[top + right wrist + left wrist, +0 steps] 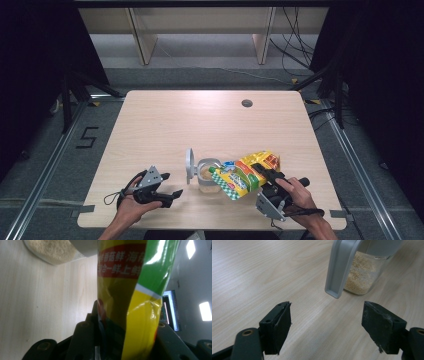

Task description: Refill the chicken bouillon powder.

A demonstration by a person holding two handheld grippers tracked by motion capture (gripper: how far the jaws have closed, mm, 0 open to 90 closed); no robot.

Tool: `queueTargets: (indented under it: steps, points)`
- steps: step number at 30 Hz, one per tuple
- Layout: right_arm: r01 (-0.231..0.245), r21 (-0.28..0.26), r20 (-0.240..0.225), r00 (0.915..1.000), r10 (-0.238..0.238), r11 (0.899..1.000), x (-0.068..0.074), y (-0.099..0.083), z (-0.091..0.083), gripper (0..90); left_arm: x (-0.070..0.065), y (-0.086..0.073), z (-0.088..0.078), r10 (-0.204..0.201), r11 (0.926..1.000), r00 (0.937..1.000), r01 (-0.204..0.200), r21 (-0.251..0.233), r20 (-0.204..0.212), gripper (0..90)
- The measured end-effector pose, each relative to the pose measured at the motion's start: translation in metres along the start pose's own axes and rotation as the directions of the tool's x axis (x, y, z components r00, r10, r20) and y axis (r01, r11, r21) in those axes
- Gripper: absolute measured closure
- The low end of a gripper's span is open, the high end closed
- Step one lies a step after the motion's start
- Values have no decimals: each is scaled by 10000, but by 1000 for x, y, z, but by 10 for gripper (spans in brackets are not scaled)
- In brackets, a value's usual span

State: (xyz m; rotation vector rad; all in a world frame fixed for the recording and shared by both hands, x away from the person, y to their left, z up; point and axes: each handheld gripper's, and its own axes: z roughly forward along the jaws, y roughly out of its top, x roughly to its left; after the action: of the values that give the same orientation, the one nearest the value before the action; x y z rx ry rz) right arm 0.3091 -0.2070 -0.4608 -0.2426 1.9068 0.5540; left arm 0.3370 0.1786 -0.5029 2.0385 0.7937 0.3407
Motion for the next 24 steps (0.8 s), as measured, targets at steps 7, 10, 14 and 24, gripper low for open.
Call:
queueTargets:
  steps: [7,10,14,24]
  points:
    - [-1937,-743,-453,9806,1907,9782,-4,-7,0,693,-1,1,-3,9,10000,9999,-9,-8,-101,232]
    - [-2444,-931,-744,9684,2380,9652,-4,-11,1,698,0,1,-2,342,9994,9994,-342,-60,-110,232]
    - [-3924,-1085,-1292,9166,3785,9134,-2,-20,4,701,0,1,-1,337,9994,9994,-337,-25,-96,232]
    - [-6204,-1346,-2022,7805,5915,7726,1,-43,21,715,0,1,-1,292,9995,9996,-291,-145,34,232]
